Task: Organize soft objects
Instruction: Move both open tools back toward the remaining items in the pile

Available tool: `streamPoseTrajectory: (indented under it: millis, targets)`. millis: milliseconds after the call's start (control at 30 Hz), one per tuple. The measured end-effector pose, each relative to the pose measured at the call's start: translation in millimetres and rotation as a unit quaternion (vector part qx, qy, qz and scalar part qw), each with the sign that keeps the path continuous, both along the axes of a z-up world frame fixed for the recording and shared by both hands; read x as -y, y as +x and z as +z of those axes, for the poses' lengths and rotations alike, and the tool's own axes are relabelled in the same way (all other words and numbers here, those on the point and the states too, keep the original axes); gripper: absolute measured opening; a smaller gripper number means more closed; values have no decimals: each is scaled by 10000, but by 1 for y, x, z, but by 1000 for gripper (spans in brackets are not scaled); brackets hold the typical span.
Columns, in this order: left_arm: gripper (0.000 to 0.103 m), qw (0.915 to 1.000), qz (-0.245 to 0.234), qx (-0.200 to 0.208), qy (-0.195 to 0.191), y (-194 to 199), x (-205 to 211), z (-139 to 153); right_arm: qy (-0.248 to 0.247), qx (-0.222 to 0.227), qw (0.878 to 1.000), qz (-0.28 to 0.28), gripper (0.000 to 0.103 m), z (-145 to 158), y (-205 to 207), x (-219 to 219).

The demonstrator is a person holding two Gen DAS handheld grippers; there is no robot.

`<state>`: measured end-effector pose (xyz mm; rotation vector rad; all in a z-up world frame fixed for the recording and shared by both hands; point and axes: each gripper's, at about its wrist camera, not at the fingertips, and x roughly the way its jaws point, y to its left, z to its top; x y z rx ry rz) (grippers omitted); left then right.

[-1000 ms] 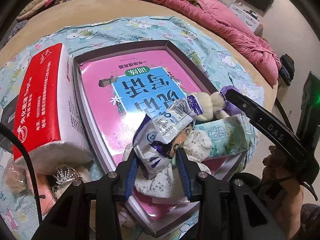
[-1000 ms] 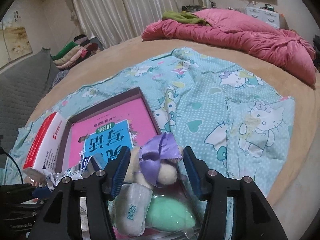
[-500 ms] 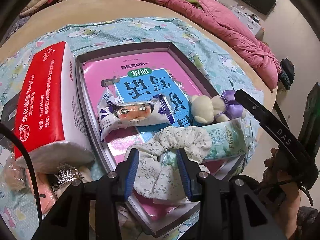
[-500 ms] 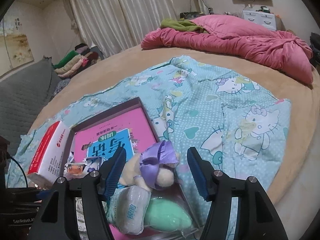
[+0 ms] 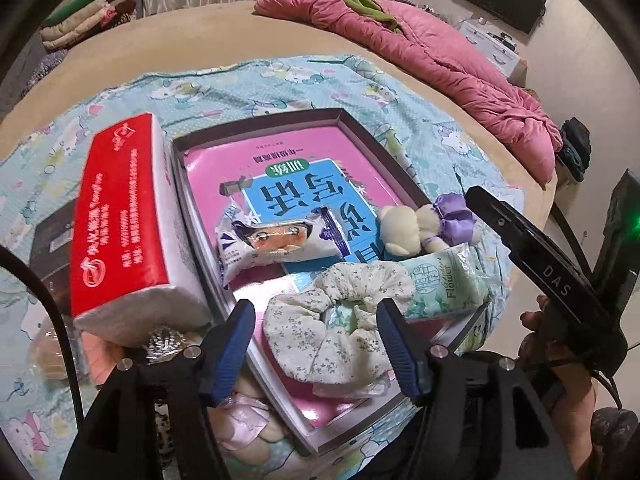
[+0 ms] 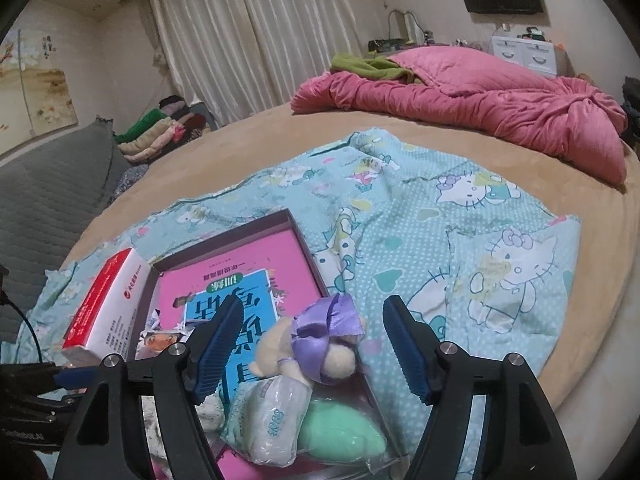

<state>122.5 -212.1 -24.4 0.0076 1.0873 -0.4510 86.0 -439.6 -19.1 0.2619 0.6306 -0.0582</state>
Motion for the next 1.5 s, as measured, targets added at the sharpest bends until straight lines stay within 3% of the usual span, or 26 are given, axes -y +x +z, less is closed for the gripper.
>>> streamPoseTrajectory:
  millis: [233,533,933,1500]
  targets:
    - [71,9998,81,180,83,-9,-9,13,-318,257,9992,9,76,14,-13,-9]
    - [75,9986,254,444,149,-20,-28,31,-371,403,9985,55,78,38,-26,-27]
    - [80,9963,502,679,152,-33,-61,50,-396,576,9961,537,79,73,-39,-77]
    - [81,9922,853,876,243,-49,-104,62,-442,340,9942,915,80,84,-53,-117]
